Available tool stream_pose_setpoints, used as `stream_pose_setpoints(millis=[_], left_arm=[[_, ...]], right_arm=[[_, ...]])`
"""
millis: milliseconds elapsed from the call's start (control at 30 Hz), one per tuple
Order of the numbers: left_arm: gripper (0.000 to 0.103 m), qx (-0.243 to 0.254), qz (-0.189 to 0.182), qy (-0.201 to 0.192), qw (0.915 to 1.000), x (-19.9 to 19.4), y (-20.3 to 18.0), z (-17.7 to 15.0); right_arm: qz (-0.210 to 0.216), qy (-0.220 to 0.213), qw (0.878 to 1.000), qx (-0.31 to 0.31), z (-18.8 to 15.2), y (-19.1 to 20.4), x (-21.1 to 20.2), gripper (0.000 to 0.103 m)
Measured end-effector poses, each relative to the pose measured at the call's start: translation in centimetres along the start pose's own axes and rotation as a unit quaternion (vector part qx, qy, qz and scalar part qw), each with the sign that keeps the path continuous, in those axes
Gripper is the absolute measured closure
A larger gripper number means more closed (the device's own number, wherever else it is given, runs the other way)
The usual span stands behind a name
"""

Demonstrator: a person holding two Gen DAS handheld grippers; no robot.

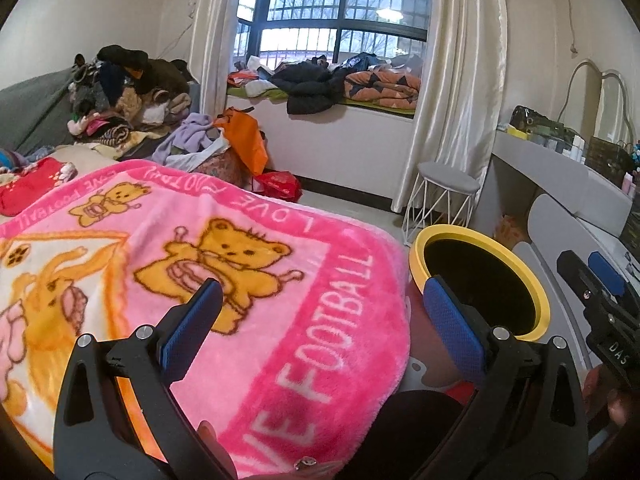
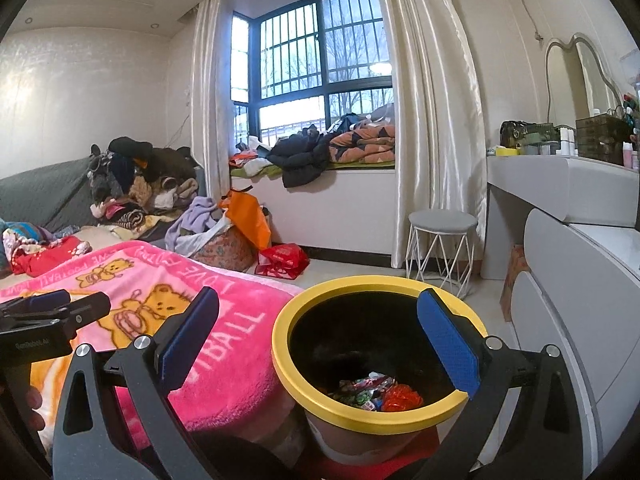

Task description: Collect trash

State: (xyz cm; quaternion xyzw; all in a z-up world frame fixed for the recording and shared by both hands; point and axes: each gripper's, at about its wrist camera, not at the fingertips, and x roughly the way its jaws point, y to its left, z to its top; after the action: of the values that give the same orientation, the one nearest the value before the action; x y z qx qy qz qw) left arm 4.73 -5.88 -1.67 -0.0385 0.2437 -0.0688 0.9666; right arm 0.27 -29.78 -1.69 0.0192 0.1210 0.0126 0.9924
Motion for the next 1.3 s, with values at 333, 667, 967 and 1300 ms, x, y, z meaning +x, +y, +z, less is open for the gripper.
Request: stream_pose_setpoints(millis=[333,667,967,1300], left_arm=[[0.01,0.002,0.001,-0.001,1.0,-0.05,-0.13,0.24],[0.01,0.001,0.0,-0.002,1.0,-0.05,-0.1,0.24],[0.01,0.002,0.0,-0.002,1.0,-0.04,-0.09,0.22],[0.01,0.002,0.0,-0.002,1.0,-0.03,-0.03,0.06]], right_arm=[[-0.005,-0.002,1.0,0.001,-0.43,0.02,0.01,0.006],[-0.008,-0.006,1.0,0.003,-0.45,-0.24,-0.18,0.006],[-0.008,-0.005,1.0,0.004,-0.46,-0.35,-0.18,0.006],[-0.008,-0.006,1.0,0.005,-0.24,-0.62,-0.09,0.006]])
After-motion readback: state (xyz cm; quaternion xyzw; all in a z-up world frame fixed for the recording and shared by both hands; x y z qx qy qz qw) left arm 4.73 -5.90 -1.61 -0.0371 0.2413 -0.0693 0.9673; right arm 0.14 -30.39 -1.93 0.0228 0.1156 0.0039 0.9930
